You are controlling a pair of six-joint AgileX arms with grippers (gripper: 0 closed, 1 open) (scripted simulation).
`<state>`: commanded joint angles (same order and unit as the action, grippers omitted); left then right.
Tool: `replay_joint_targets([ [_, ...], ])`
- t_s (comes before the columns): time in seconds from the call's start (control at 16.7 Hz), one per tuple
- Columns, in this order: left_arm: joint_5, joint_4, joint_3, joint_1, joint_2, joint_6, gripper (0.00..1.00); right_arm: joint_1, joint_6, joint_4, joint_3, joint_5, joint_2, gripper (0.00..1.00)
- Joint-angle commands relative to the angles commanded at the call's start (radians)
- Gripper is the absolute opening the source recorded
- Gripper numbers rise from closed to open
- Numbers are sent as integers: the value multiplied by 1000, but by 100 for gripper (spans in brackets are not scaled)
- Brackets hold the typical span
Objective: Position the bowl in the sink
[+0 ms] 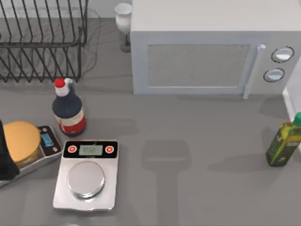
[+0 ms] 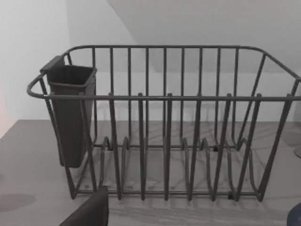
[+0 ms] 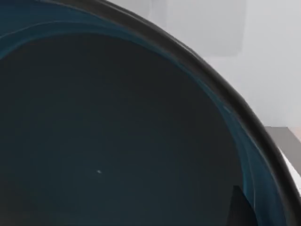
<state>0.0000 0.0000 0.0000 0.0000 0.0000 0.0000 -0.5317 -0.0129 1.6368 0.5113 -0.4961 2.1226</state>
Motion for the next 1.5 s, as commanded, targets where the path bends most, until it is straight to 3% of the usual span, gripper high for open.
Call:
replay_joint_targets([
  [0.48,0,0,0,0,0,0,100,4,-2,97,-22,4,94,0],
  [1.26,0,0,0,0,0,0,100,4,-2,97,-22,4,94,98],
  [1.5,0,0,0,0,0,0,100,4,-2,97,-22,4,94,100],
])
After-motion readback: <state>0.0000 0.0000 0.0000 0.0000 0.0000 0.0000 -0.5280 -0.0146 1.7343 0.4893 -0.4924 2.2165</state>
